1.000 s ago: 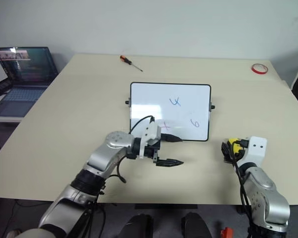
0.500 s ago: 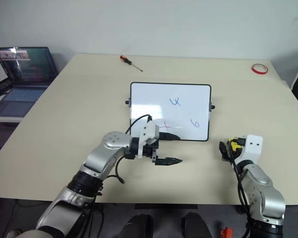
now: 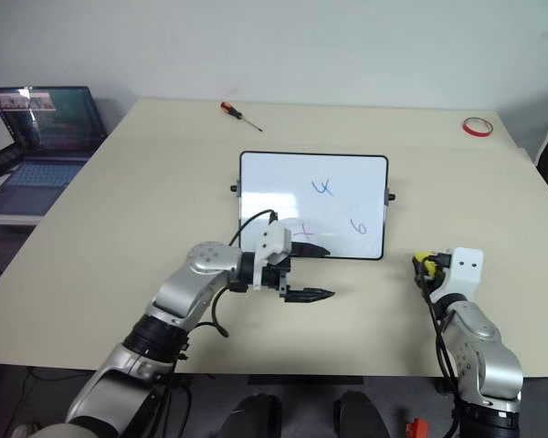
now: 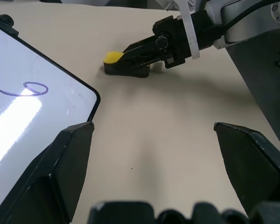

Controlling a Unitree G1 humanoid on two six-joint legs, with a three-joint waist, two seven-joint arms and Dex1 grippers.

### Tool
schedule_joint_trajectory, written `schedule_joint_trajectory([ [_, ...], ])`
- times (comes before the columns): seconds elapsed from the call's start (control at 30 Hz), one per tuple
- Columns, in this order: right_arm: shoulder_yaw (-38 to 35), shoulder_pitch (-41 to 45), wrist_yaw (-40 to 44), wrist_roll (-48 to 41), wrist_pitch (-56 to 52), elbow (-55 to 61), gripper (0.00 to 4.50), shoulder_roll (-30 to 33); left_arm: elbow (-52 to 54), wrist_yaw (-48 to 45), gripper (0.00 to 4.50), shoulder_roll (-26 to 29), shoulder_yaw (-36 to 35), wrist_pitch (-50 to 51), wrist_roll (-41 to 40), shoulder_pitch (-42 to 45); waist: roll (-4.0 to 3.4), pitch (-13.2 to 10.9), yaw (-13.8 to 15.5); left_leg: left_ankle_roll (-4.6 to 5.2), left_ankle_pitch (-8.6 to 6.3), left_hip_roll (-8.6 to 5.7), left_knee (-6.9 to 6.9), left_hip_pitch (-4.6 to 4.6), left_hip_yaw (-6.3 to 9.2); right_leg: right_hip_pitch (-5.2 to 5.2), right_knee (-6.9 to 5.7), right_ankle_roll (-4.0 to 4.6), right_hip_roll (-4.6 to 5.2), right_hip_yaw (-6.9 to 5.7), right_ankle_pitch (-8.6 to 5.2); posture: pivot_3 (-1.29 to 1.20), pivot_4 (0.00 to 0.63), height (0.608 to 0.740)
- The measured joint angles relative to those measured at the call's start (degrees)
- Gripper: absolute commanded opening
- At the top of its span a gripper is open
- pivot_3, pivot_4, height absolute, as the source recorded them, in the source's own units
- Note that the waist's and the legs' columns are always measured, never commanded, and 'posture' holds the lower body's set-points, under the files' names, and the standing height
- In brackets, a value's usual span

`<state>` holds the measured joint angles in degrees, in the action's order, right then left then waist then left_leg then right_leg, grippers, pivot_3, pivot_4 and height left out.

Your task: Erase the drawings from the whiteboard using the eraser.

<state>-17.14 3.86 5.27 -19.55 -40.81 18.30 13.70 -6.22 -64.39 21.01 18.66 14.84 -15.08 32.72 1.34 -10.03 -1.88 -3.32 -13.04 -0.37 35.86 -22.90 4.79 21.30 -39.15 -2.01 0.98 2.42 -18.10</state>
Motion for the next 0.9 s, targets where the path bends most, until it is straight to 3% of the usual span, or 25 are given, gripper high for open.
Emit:
schedule_joint_trajectory([
  [0.27,-0.1,-0.1,-0.5,0.4,0.2,0.0,1.21,0.0,0.0,0.8,4.50,-0.4,0.0,0.0,0.5,0.3,0.00,0.0,0.0,0.00,0.00,0.00,0.00,0.00,0.00,0.00,-0.01,0.00,0.00,0.00,0.00,0.00,0.150,0.740],
  [0.57,0.7,0.2,-1.7,2.6,5.1,1.7,1.21,-0.8,3.4,16.2,4.50,-3.6,-4.2,-0.6,4.8,0.3,0.00,0.0,0.0,0.00,0.00,0.00,0.02,0.00,0.00,0.00,-0.02,0.00,0.02,0.02,0.00,0.00,0.150,0.740],
  [0.9,5.6,2.7,-0.3,5.1,9.3,2.2,1.21,-0.3,3.7,23.6,4.50,-3.2,-5.4,-3.0,8.8,-8.9,-0.03,0.0,0.1,0.00,0.00,-0.01,0.05,0.01,0.01,0.00,-0.05,0.00,0.04,0.01,0.00,0.00,0.150,0.740],
])
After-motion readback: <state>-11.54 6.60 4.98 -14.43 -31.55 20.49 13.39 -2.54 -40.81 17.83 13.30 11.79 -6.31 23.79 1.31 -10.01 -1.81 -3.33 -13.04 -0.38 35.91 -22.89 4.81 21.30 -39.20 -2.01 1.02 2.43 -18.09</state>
